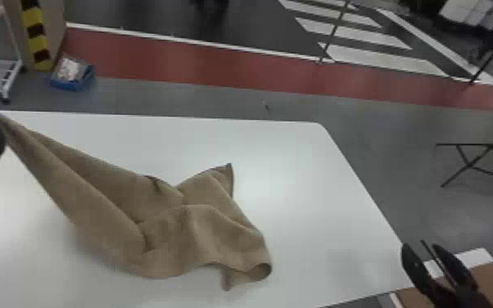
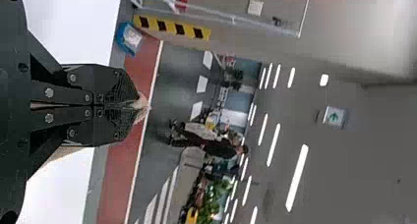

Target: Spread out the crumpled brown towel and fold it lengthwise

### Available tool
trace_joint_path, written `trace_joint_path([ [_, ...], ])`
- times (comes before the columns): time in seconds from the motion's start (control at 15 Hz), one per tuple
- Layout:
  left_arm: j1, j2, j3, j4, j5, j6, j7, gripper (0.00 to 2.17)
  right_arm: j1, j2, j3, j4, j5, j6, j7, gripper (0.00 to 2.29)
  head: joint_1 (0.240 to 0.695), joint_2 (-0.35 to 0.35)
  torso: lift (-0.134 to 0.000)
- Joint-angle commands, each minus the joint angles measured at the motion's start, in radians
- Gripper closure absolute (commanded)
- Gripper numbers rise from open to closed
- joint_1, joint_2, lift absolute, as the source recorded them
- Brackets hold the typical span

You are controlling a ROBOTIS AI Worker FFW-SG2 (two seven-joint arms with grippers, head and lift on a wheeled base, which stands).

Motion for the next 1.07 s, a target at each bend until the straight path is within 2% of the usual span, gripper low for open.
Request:
trace_joint_path([
  [0.0,0.013,0.002,0.062,0.049,0.042,-0.065,-0.009,1.37,-0.009,0.001,0.048,-0.043,0.009,0.044,-0.022,0.14,0.695,-0.350,-0.124],
  [0.2,0.012,0.001,0.114,0.108,0.055,-0.145,0.015,1.37,-0.017,0.001,0.118,-0.125,0.027,0.169,-0.035,0.19,0.695,-0.350,-0.124],
  [0.33,0.015,0.007,0.148,0.108,0.090,-0.163,0.006,1.37,-0.015,0.001,0.151,-0.165,0.052,0.228,-0.035,0.27,0.695,-0.284,-0.124],
  [0.47,0.017,0.005,0.143,0.108,0.088,-0.160,-0.008,1.37,0.003,0.001,0.207,-0.196,0.063,0.255,-0.024,0.39,0.695,-0.233,-0.124],
  [0.6,0.009,0.002,0.129,0.122,0.088,-0.157,-0.026,1.37,0.054,0.001,0.298,-0.253,0.087,0.262,-0.007,0.41,0.695,-0.197,-0.124],
  [0.87,-0.010,-0.002,0.113,0.128,0.078,-0.135,-0.034,1.37,0.164,0.001,0.494,-0.391,0.196,0.262,0.004,0.41,0.695,-0.071,-0.124],
  [1.0,-0.010,-0.004,0.113,0.136,0.078,-0.132,-0.035,1.37,0.186,0.001,0.589,-0.412,0.320,0.265,-0.007,0.41,0.695,0.005,-0.124],
])
